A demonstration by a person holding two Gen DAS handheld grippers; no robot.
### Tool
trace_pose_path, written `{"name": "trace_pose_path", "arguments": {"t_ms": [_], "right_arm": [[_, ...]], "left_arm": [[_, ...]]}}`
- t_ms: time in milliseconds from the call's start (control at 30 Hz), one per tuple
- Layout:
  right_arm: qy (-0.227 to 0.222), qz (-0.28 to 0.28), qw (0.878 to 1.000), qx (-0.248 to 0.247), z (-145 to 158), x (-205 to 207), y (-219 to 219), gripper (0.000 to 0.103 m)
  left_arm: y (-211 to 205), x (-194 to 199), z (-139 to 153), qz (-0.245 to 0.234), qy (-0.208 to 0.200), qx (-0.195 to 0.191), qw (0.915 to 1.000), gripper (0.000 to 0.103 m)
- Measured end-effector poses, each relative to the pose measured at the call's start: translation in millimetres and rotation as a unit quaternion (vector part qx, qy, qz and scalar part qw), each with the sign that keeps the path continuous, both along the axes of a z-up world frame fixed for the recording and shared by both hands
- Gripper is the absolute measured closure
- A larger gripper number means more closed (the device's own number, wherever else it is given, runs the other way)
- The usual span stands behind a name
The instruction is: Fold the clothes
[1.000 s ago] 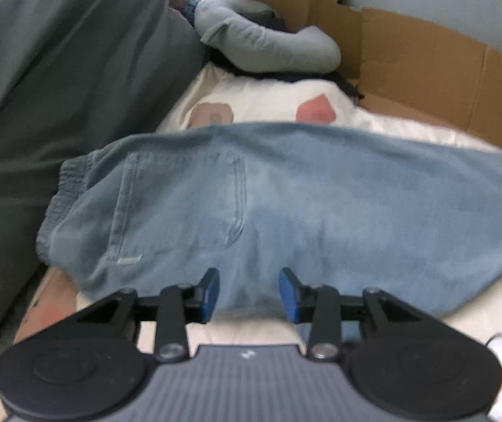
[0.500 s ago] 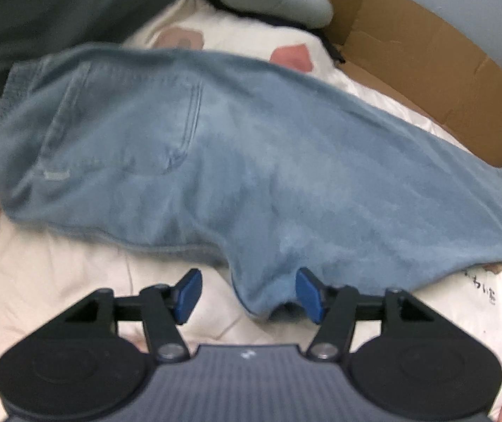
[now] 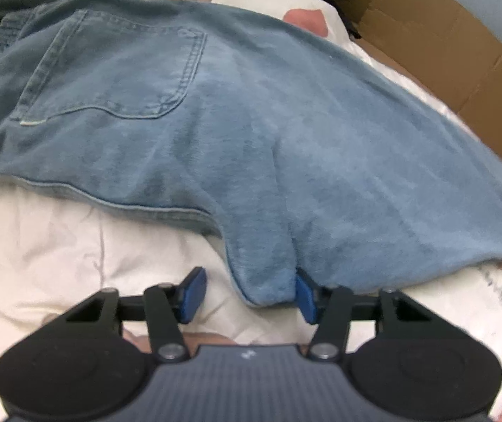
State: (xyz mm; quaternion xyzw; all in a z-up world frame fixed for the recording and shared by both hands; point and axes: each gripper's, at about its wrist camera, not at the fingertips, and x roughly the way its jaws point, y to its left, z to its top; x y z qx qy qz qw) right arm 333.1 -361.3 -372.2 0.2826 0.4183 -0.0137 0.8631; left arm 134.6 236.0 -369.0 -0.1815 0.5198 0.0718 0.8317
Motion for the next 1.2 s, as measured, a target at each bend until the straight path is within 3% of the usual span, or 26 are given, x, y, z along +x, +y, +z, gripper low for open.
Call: {"name": "trace_pose_path", "arguments": {"t_ms": [133,333,533,600,700,733,867,1000,1133,1200], "right_arm": [[0.0,-0.04,0.999,0.036,-14,-1,-17,0.05],[-0.001,-0.1,0.989,0.112,-36,1,-41,0.064],[-0.012,-0.144,0.974,0.176,-50,5,-56,0.07],[-0.008,-0.153,0.97,0.19,-52,9,-60,0.074],[-0.004,-0.161,0.965,0.209,-50,13,-63,0.09],[-0.009,-0.162,0.964,0.213,-48,13,-64,0.094],[-0.026,-0.165,0.96,0.226,-39,12,-69,0.095],[-0.018,-0.158,0.959,0.232,-44,15,-67,0.092],[-0.015,-0.14,0.961,0.239,-52,19,-59,0.081],[-0.013,-0.129,0.963,0.238,-56,22,-54,0.08]], "left_arm": [[10,-9,2,0.013,-0.014,-0.051,0.9985,0.043],[7,-12,-3,0.02,-0.008,-0.05,0.9985,0.043],[5,-10,-4,0.019,-0.011,-0.044,0.9988,0.044],[6,-13,0,0.019,-0.01,-0.042,0.9989,0.048],[9,-20,1,0.027,-0.011,-0.055,0.998,0.067],[11,-23,1,0.032,-0.012,-0.062,0.9975,0.069],[16,-25,0,0.049,-0.012,-0.081,0.9954,0.07],[19,-28,2,0.059,-0.015,-0.076,0.9953,0.055],[29,-30,0,0.089,-0.023,-0.107,0.99,0.053],[30,-28,-3,0.089,-0.027,-0.11,0.9896,0.053]]}}
